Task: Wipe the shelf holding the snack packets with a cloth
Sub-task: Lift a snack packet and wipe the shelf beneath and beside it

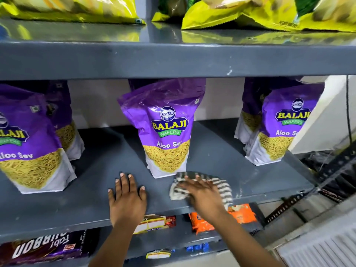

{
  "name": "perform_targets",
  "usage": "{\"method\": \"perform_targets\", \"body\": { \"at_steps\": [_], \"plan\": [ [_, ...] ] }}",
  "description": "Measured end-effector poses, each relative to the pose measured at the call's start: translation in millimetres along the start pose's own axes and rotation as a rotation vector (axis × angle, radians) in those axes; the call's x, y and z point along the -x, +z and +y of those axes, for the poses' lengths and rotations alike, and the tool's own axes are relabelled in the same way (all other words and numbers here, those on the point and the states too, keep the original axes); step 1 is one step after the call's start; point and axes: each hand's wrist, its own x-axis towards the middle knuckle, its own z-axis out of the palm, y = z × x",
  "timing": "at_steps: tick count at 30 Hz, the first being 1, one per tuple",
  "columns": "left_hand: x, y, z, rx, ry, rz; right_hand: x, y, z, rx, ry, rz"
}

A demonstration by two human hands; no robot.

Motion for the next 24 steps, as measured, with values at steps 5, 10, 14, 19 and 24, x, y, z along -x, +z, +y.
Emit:
{"method": "perform_targets", "body": {
  "at_steps": [5,10,14,19,24],
  "plan": [
    [0,-1,1,-0.004,-0.007,0.011,42,-31,42,0.038,0.483,0.026],
    [-1,2,2,0.015,-0.002,0.045,28,-13,-12,0.016,0.43,0.242],
    [0,5,-1,0.017,0.004,0.066,22,24,-64,0.057,0.147,0.092],
    [0,6,-1,0.018,-0.013,0.058,29,10,18,0.129,0.386,0.174],
    [0,5,0,0.016,-0.017,0.059,74,-26,119,0.151,0.687,0.236]
  ]
}}
